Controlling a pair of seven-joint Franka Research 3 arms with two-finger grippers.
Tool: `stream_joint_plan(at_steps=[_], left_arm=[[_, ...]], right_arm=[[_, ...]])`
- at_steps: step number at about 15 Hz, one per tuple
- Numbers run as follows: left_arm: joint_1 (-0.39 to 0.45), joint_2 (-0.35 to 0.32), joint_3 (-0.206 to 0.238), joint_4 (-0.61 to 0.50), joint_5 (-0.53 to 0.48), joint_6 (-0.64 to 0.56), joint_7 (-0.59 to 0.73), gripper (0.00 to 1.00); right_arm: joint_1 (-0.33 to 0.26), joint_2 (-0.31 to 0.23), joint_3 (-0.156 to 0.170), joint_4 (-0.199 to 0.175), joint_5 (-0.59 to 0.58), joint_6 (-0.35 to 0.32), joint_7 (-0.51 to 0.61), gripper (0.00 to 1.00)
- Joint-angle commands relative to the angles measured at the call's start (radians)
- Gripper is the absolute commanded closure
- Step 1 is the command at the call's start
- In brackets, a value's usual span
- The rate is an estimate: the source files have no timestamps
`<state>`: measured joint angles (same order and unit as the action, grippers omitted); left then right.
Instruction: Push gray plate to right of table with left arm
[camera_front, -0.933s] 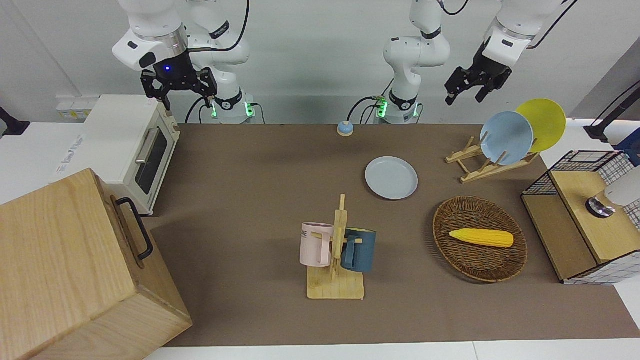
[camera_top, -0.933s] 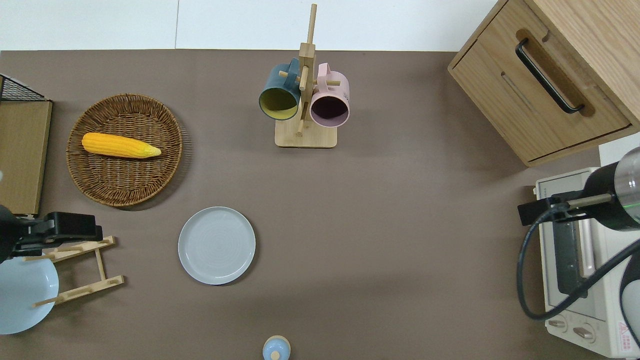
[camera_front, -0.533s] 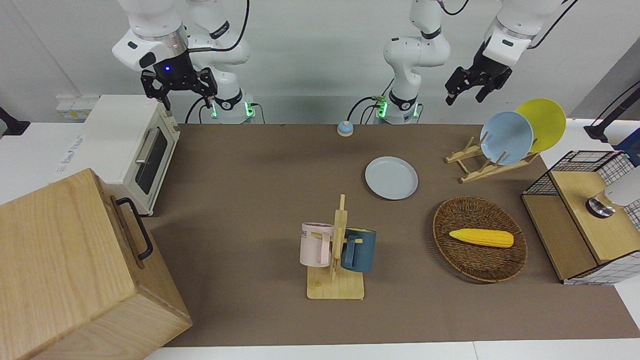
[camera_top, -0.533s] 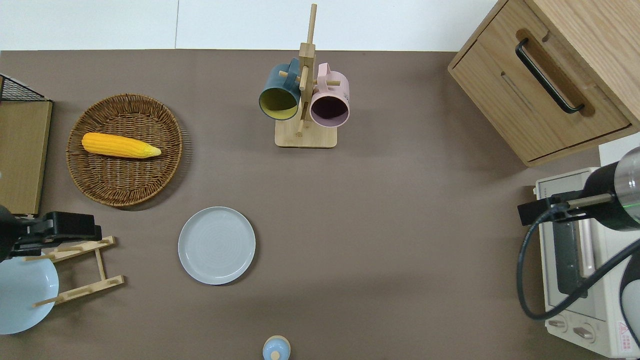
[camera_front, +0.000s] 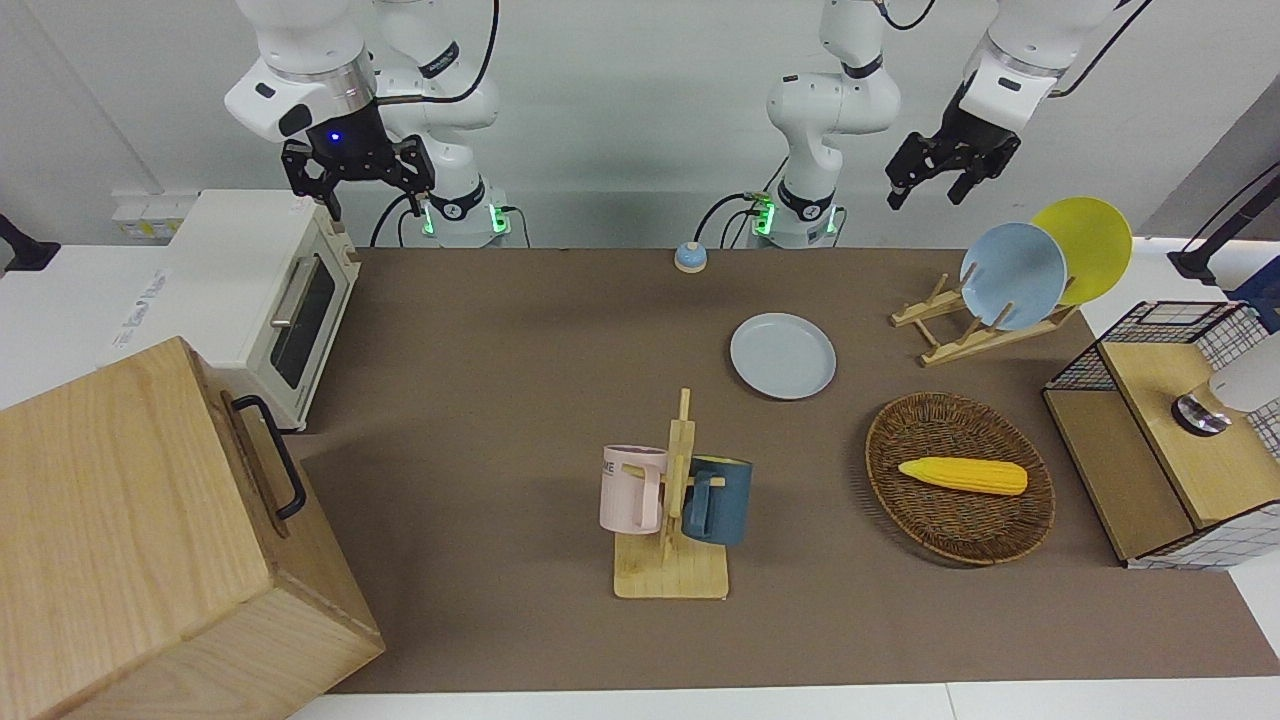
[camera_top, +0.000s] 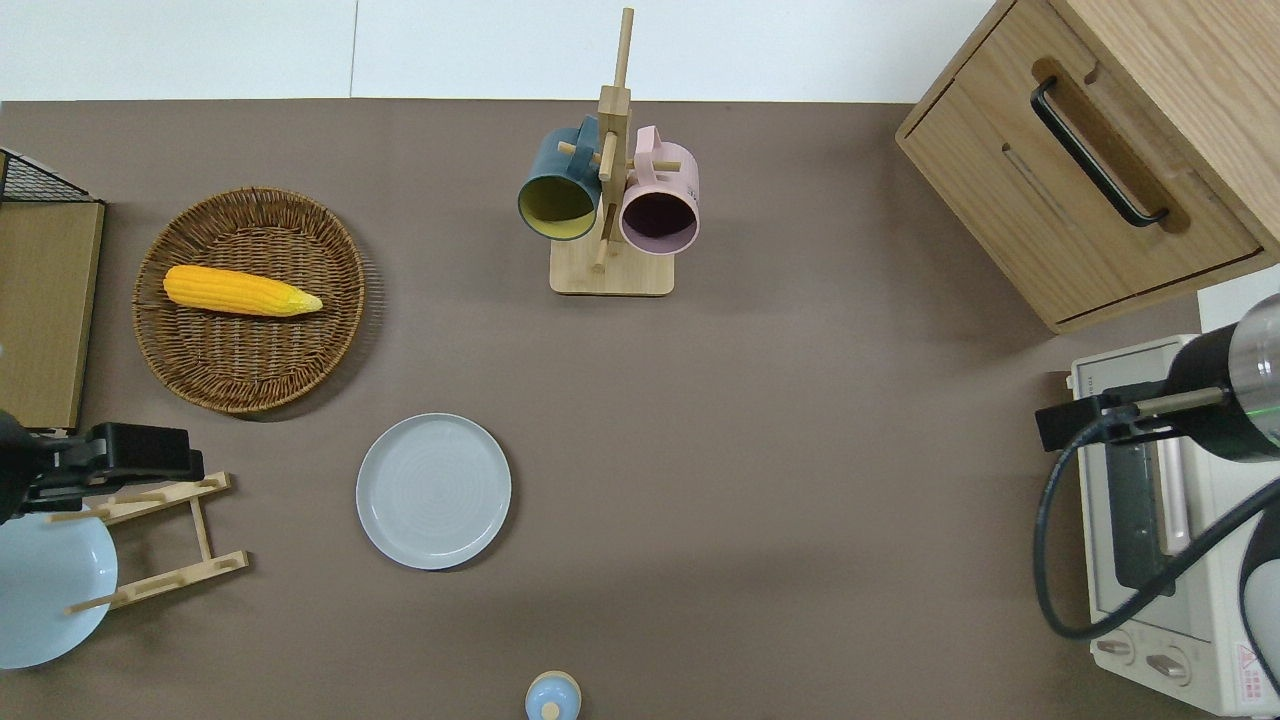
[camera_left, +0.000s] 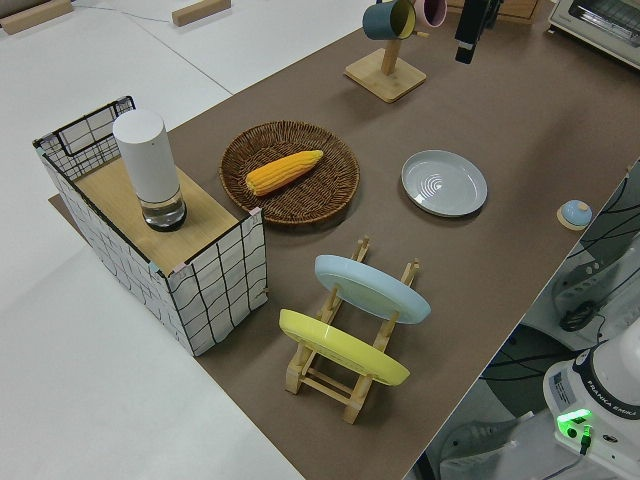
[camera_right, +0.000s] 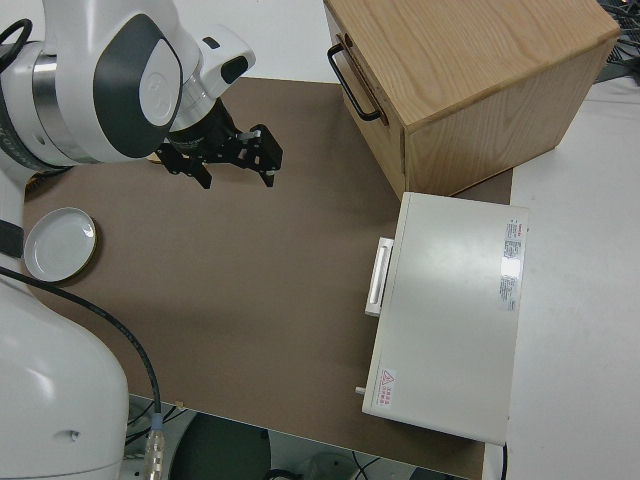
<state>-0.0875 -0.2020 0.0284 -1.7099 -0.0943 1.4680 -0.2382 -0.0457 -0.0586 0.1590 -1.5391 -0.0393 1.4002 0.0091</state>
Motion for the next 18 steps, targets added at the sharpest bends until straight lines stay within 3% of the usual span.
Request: stream_joint_plan(at_steps=[1, 8, 10, 18], left_arm=[[-0.005, 0.001, 0.008, 0.013, 0.021, -0.009, 0.000, 0.00], [0.000, -0.007, 0.019, 0.004, 0.022, -0.003, 0.004, 0.00], [-0.006, -0.007, 0.015, -0.010, 0.069, 0.005, 0.011, 0.00], [-0.001, -0.013, 0.019, -0.062, 0.094, 0.043, 0.108, 0.00]], right_arm=[[-0.008, -0.010, 0.005, -0.004, 0.001, -0.012, -0.008, 0.005], [-0.008, -0.010, 0.005, -0.004, 0.001, -0.012, -0.008, 0.005], [-0.008, -0.010, 0.005, -0.004, -0.001, -0.012, -0.008, 0.005], [-0.008, -0.010, 0.005, -0.004, 0.001, -0.012, -0.008, 0.005]])
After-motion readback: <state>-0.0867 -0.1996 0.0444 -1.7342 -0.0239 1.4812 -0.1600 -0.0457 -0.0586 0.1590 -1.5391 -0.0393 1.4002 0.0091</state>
